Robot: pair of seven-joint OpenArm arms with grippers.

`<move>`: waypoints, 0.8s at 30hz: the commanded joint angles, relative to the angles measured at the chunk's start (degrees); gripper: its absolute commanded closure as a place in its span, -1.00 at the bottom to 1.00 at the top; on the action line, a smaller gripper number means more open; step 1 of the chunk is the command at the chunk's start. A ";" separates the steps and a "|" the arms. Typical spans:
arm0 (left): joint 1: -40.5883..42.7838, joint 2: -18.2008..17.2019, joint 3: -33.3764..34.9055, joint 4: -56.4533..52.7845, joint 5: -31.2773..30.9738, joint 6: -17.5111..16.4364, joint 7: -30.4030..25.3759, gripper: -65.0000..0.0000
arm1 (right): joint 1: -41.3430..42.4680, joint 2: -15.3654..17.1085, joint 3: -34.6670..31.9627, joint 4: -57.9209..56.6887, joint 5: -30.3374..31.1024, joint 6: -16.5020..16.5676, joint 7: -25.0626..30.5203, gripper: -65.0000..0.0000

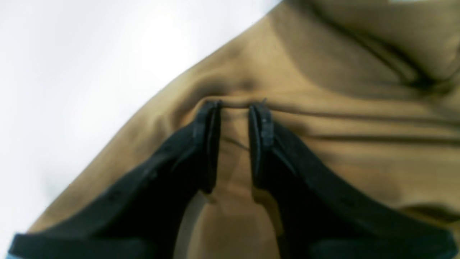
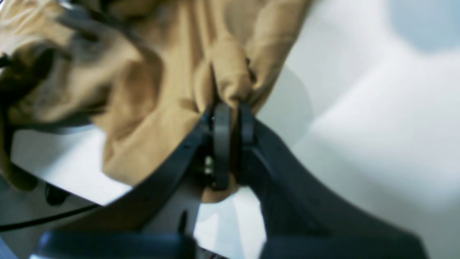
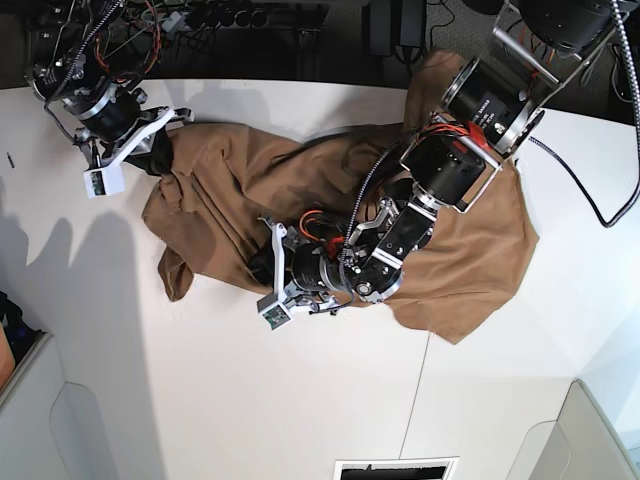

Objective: Layout the t-shirt on the table in an organized manner, then fold the t-shirt properly
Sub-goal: 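Pull the shirt fold with the left gripper back across the shirt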

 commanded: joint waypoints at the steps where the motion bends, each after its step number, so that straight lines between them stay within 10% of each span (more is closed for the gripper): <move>1: -0.24 -2.19 0.04 -1.55 6.34 4.66 8.61 0.47 | -0.02 0.92 1.33 1.03 0.46 0.02 0.46 1.00; 24: -4.37 -4.20 0.04 -3.74 6.82 7.19 11.45 0.47 | 0.02 6.95 6.36 0.87 -0.48 -0.04 0.94 1.00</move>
